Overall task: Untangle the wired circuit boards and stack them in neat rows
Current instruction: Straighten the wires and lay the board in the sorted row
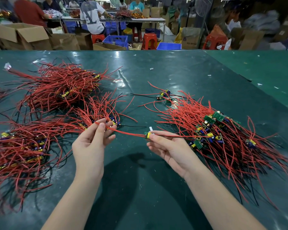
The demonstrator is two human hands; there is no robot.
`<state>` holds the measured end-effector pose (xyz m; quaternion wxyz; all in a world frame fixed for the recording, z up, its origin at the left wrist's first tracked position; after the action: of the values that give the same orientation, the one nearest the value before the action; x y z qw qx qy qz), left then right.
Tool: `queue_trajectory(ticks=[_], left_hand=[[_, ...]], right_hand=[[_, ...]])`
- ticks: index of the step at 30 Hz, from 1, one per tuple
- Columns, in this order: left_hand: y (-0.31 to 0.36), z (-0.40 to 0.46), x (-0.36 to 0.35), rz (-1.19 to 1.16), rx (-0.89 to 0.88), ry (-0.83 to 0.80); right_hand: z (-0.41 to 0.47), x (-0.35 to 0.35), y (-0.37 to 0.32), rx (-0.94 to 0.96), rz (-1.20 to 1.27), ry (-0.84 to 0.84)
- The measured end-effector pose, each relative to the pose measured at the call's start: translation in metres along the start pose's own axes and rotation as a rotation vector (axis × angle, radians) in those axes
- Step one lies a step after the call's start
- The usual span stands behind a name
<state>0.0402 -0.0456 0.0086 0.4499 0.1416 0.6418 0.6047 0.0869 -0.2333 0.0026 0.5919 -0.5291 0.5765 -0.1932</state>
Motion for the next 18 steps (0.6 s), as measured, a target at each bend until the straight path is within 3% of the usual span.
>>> queue_trajectory(ticks=[3,12,18], left_hand=[[0.0004,0.0014,0.0024,0.044,-0.029,0.002],[0.0014,0.0037,-0.0051,-0.399,0.471,0.081],[-0.0033,0.0005,-0.0034,-0.181,0.318,0.014]], right_hand=[[-0.0008,-0.0013,-0.0006,-0.024,0.046,-0.012],[-0.0009,-0.0032,-0.0028,-0.033,0.066,-0.048],[0.0006,0.0001,-0.0032,0.027,0.049,-0.004]])
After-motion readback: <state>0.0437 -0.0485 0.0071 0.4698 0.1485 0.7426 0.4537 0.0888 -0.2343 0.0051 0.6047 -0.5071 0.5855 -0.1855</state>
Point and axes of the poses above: each hand's wrist, its own z-axis towards the middle knuckle, its own x-axis out of the back of the hand, y = z × x, the point moved 2 cm from there along z, towards the middle knuckle, and after that the axes turned 3 degrees about -x, right-handed, at the moved point
